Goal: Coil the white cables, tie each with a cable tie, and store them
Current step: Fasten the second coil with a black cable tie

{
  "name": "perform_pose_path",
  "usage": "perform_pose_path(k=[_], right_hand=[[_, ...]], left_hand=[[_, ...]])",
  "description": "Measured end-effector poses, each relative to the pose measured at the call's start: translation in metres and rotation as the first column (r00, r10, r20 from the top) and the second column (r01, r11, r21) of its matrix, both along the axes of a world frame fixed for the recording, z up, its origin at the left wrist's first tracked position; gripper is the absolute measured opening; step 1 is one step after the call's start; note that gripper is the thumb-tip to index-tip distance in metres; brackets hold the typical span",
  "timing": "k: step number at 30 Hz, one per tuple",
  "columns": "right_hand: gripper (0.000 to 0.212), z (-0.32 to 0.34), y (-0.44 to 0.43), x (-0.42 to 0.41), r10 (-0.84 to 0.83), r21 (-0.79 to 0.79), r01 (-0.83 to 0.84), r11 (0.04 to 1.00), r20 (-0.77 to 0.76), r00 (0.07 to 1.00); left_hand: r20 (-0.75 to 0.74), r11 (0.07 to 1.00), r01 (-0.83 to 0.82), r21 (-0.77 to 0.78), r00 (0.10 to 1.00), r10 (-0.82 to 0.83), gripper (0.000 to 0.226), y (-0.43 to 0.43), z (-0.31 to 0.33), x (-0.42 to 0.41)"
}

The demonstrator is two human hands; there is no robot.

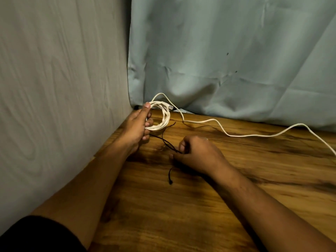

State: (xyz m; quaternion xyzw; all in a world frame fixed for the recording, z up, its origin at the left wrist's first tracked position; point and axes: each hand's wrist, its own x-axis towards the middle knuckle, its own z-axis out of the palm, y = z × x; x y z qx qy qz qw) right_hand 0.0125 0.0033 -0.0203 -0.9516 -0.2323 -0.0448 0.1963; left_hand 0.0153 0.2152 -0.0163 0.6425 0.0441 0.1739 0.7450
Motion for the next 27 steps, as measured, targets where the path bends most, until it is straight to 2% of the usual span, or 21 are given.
perform_pose_path(k=[2, 4, 8, 11, 17, 23, 27], right_hand=[[0.017, 0.007, -0.003, -0.001, -0.024, -0.031, 0.021, 0.999, -0.085, 0.996], [0.009, 0.012, -0.006, -0.001, -0.060, -0.072, 0.054, 0.996, -0.079, 0.995], [0.015, 0.013, -0.009, -0.006, -0.085, -0.122, 0.083, 0.989, -0.014, 0.996], [0.008, 0.011, -0.012, -0.011, -0.025, -0.089, 0.031, 0.996, 0.062, 0.998], [0.009, 0.010, -0.012, -0.013, 0.045, 0.027, -0.045, 0.999, 0.013, 0.999], [0.016, 0.006, -0.019, -0.004, 0.087, 0.093, -0.086, 0.992, -0.005, 0.996], [0.020, 0.007, -0.039, 0.007, 0.058, 0.117, -0.054, 0.992, -0.026, 0.998]], left_hand=[[-0.001, 1.000, 0.002, -0.002, 1.000, -0.002, 0.039, 0.000, 0.000, 0.000], [0.005, 1.000, 0.012, -0.003, 1.000, -0.012, 0.039, -0.002, 0.000, -0.001], [0.015, 1.000, 0.030, 0.003, 0.999, -0.030, 0.039, -0.006, -0.001, -0.002], [0.047, 0.996, 0.049, -0.070, 0.998, -0.046, 0.038, -0.017, -0.003, 0.000], [0.048, 0.978, 0.145, -0.147, 0.989, -0.140, 0.037, -0.041, -0.002, 0.006], [-0.035, 0.988, 0.148, 0.045, 0.989, -0.146, 0.038, -0.037, -0.013, 0.017], [-0.042, 0.985, 0.171, 0.012, 0.985, -0.170, 0.037, -0.031, -0.014, 0.016]])
